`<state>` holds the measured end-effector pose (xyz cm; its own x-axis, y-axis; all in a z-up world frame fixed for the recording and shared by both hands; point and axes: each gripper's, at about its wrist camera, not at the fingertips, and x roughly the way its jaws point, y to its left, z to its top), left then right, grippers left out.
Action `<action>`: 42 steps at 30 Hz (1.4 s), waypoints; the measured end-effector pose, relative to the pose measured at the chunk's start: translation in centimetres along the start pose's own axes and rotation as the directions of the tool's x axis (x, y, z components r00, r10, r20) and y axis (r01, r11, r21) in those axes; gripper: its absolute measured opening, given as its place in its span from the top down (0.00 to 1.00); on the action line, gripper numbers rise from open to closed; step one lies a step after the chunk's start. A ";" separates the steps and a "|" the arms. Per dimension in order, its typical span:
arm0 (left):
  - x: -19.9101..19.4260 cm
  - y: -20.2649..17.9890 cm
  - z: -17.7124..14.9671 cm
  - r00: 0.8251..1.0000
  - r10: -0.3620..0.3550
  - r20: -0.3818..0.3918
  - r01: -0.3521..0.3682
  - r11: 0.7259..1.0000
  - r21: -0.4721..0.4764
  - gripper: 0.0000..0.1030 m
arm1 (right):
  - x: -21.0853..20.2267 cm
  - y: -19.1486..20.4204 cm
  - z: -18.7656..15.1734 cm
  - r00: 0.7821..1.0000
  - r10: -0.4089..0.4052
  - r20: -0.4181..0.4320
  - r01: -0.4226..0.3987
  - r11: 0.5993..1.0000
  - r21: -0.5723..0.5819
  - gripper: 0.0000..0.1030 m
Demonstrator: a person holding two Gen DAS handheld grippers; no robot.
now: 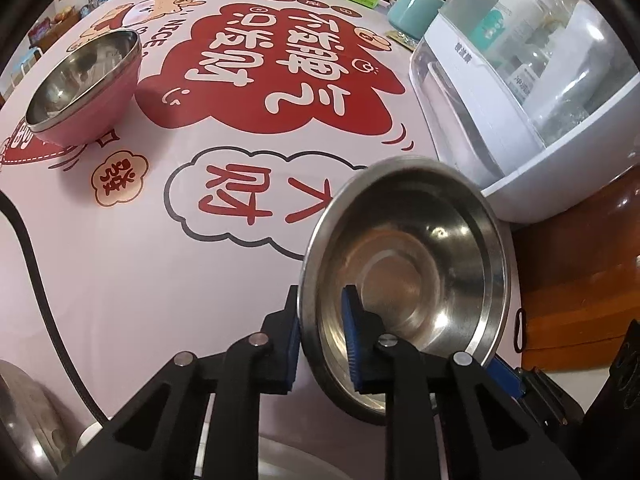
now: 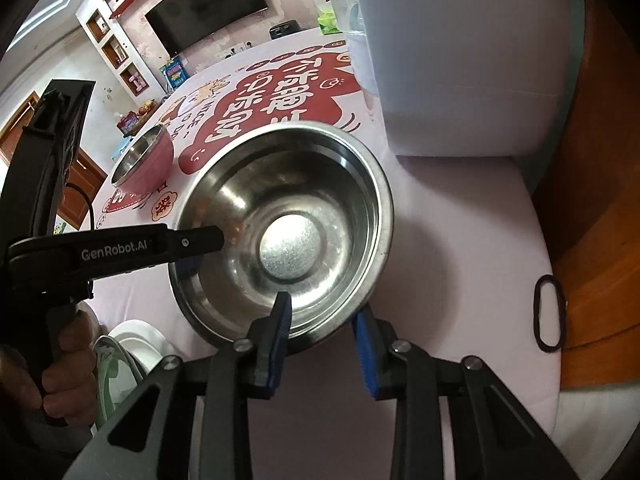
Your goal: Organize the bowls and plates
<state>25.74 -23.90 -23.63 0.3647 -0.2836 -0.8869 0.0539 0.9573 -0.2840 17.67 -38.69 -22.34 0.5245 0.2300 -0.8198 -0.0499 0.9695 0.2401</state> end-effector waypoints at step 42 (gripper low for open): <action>-9.0 -6.7 -9.2 0.996 -0.082 0.023 0.068 0.931 0.358 0.83 | -11.7 -1.1 -8.8 0.973 -0.137 0.186 0.109 0.982 0.152 0.71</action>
<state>13.56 -28.30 -17.12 0.3804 -0.3597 -0.8520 0.4074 0.8922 -0.1948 4.09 -41.65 -17.64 0.6752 0.0754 -0.7338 0.1372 0.9645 0.2255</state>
